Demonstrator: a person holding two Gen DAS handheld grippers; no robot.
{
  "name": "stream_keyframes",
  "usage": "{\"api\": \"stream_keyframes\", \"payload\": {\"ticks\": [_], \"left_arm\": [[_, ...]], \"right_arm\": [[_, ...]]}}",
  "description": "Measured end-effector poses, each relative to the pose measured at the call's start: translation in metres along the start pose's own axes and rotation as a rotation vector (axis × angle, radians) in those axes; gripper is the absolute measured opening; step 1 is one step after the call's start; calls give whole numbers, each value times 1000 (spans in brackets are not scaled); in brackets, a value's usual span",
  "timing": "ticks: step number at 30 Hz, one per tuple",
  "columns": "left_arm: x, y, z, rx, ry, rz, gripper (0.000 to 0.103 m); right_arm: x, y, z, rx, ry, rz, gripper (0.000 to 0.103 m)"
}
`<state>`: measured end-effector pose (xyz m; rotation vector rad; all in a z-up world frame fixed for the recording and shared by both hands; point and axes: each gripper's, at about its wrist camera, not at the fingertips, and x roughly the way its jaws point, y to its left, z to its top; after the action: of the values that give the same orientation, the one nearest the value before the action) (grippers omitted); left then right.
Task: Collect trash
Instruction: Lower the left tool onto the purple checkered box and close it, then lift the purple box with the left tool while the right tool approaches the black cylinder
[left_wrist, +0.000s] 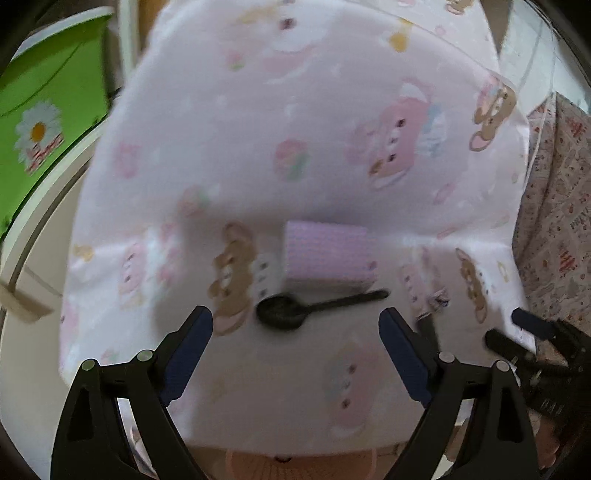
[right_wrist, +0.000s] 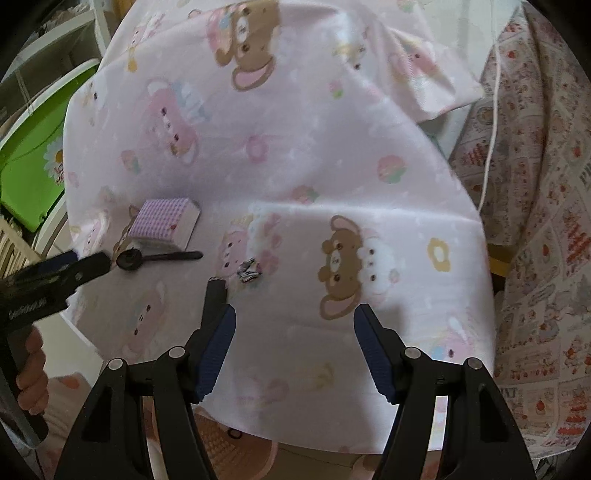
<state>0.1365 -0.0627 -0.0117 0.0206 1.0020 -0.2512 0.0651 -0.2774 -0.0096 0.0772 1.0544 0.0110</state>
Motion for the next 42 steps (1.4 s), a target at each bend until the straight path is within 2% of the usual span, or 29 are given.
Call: {"api": "stream_keyframes", "payload": {"ticks": [3, 7, 8, 10, 14, 17, 19, 21, 23, 25, 28, 34, 37, 42], "left_arm": [[3, -17, 12, 73, -51, 44, 90], [22, -19, 23, 33, 1, -69, 90], [29, -18, 24, 26, 13, -68, 90], [42, -18, 23, 27, 23, -18, 90], [60, -17, 15, 0, 59, -33, 89], [60, -22, 12, 16, 25, 6, 89], [59, -24, 12, 7, 4, 4, 89], [61, -24, 12, -13, -1, 9, 86], [64, -21, 12, -43, 11, -10, 73], [63, -21, 13, -50, 7, -1, 71], [55, -25, 12, -39, 10, -35, 70], [24, -46, 5, 83, -43, 29, 70], [7, -46, 0, 80, -50, 27, 70], [-2, -19, -4, 43, -24, 57, 70]], "right_arm": [[5, 3, 1, -19, 5, -16, 69], [11, 0, 2, -4, 27, -9, 69], [11, -1, 1, 2, 33, -3, 69], [12, -2, 0, 7, 46, 9, 69], [12, 0, -3, -10, 51, 0, 69], [12, -1, -3, -9, 52, -2, 69], [12, -2, -3, -5, 53, -2, 69], [11, -1, -3, -4, 51, -4, 69], [11, -1, -4, -10, 50, -5, 69], [12, 0, -4, -18, 48, -14, 69], [13, -1, -5, -19, 48, -25, 69], [11, -3, -5, -1, 33, -11, 69], [8, 2, -5, -11, 10, -1, 69], [9, 13, -6, -36, 3, 31, 69]]}}
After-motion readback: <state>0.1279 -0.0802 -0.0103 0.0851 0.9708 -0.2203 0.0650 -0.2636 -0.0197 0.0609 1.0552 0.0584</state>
